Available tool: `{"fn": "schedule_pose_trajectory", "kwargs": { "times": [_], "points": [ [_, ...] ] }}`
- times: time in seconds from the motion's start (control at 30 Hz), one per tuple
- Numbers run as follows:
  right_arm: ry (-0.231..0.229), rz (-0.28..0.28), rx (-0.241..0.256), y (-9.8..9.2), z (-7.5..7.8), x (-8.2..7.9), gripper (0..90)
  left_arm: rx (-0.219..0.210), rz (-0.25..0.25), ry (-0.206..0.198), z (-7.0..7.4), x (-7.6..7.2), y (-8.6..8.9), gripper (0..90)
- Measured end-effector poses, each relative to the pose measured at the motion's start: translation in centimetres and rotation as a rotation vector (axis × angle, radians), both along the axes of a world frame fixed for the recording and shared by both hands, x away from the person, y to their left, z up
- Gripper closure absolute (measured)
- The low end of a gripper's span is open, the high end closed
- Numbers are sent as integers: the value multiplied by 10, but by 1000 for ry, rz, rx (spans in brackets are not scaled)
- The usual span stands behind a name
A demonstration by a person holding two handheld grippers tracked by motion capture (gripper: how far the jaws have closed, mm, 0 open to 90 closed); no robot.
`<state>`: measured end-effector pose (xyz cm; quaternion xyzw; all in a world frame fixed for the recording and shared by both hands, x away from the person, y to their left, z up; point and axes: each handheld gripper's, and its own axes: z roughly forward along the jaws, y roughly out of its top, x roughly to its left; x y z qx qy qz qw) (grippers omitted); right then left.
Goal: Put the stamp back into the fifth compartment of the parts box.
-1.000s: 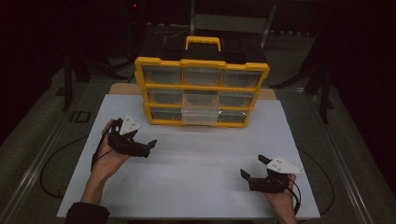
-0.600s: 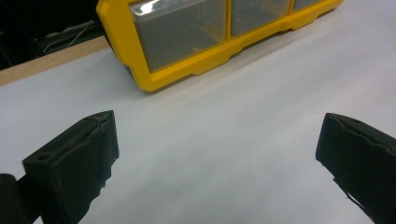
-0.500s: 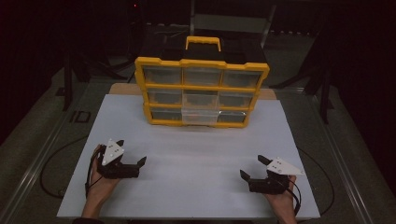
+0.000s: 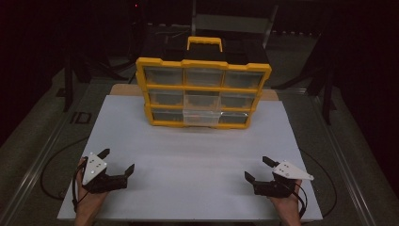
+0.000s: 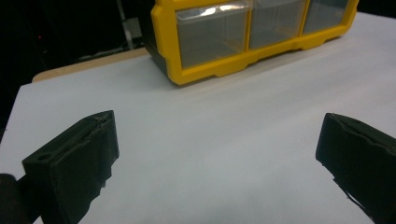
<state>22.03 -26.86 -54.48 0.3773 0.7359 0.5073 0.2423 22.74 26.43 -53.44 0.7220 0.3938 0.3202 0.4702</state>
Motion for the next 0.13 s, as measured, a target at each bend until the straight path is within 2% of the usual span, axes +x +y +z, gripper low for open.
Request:
{"fn": "schedule_pose_trajectory", "kwargs": {
  "times": [0.13],
  "points": [
    [-4, -1, -7, 0, -1, 1, 88, -21, 4, -4, 0, 1, 1, 1]
  ]
}}
